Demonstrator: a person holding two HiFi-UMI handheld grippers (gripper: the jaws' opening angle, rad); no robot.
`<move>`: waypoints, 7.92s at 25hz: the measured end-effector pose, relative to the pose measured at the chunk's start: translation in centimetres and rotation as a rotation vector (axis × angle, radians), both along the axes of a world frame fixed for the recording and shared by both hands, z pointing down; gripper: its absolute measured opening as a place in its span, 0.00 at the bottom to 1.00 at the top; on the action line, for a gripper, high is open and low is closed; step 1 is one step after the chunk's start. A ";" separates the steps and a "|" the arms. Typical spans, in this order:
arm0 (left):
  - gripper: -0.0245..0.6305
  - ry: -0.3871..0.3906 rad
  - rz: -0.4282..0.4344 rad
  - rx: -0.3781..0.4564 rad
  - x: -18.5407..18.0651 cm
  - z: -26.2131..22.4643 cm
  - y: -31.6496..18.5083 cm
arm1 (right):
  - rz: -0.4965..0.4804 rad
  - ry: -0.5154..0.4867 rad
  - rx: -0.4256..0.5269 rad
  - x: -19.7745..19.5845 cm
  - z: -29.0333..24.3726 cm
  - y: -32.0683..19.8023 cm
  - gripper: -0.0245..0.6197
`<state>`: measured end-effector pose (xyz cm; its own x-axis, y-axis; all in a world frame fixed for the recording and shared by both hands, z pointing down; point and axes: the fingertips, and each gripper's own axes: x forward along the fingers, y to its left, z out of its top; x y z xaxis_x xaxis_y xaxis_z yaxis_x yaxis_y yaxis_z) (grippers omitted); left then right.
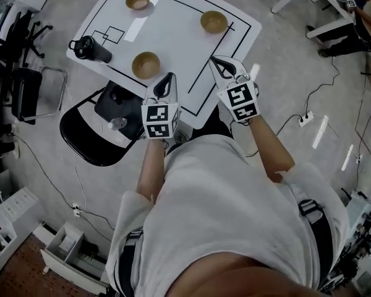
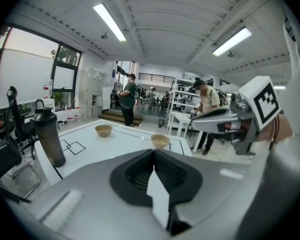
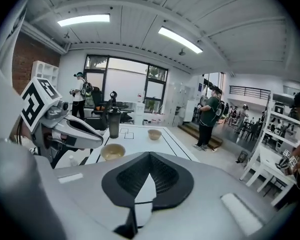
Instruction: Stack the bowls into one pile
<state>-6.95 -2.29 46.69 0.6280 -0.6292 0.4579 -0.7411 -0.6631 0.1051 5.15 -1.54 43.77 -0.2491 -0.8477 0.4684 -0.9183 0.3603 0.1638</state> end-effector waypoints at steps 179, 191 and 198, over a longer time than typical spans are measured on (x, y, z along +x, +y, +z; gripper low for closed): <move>0.04 -0.005 -0.029 -0.148 9.0 4.0 -0.8 | -0.232 0.898 -0.092 9.5 10.9 -10.4 0.08; 0.04 -0.027 -0.058 -0.173 9.4 5.1 -1.3 | -0.284 0.890 -0.119 10.0 13.4 -11.1 0.08; 0.04 -0.035 -0.082 -0.196 9.2 5.9 -2.0 | -0.310 0.886 -0.132 9.8 14.5 -12.0 0.08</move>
<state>2.21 -4.25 52.61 0.5599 -0.5743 0.5972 -0.7973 -0.5695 0.1999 14.93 -13.52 58.24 0.0380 -0.7300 0.6824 -0.3392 0.6329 0.6959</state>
